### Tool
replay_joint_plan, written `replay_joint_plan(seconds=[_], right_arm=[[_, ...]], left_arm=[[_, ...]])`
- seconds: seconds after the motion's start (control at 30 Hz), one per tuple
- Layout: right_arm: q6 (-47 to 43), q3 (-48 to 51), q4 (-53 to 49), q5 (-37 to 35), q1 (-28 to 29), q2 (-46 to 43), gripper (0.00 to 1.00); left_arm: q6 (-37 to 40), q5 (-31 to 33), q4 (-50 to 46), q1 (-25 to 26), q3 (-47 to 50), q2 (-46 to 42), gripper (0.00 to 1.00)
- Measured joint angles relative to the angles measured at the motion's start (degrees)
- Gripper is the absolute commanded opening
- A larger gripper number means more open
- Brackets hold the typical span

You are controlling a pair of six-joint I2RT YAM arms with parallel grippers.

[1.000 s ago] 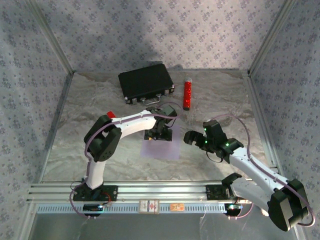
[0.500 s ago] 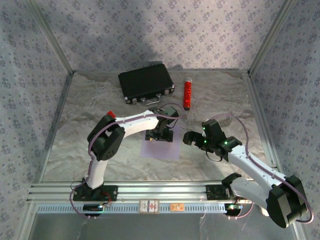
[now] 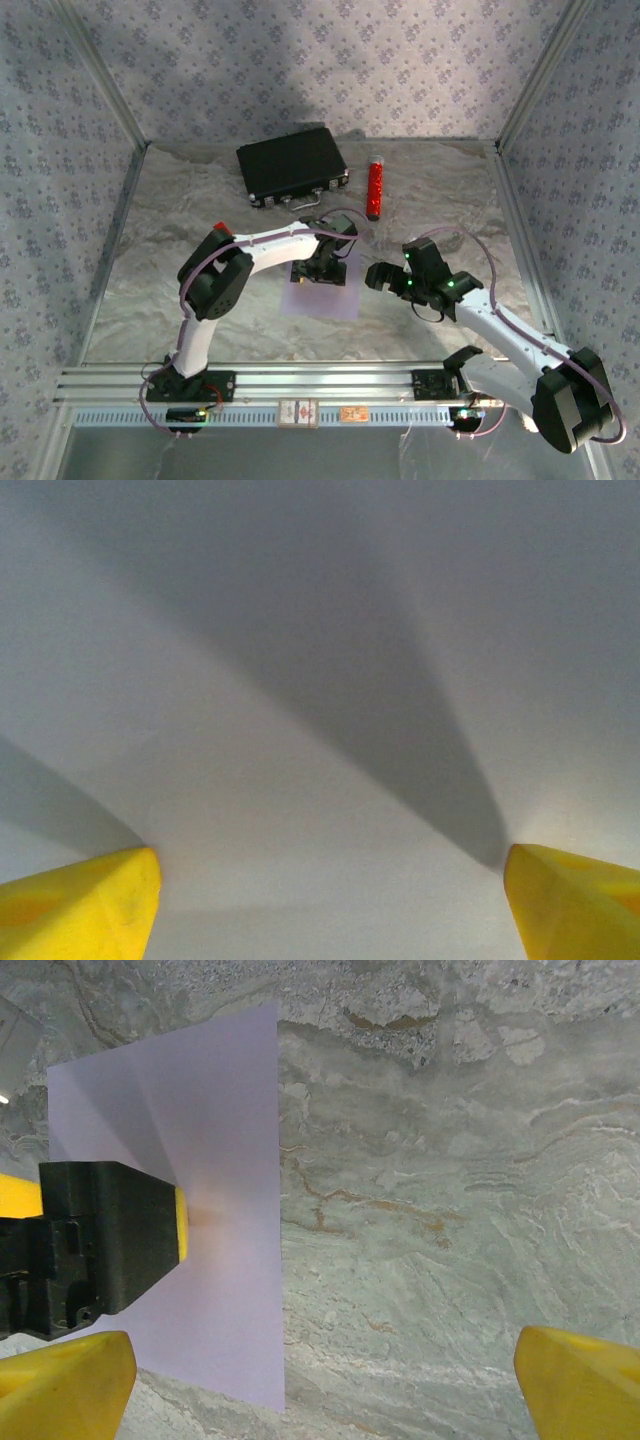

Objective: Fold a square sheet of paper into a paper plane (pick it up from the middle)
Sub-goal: First fold the square sheet of paper in half at the center of the table.

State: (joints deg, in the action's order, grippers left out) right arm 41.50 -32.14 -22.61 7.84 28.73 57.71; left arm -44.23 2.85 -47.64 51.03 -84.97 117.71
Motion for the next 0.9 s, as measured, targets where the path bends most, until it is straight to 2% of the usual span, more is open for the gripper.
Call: replay_joint_plan(seconds=[0.9], right_arm=[[0.04, 0.00, -1.25, -0.09, 0.00, 0.09, 0.99]], left_arm=[[0.02, 0.20, 1.31, 0.11, 1.07, -0.31, 0.84]])
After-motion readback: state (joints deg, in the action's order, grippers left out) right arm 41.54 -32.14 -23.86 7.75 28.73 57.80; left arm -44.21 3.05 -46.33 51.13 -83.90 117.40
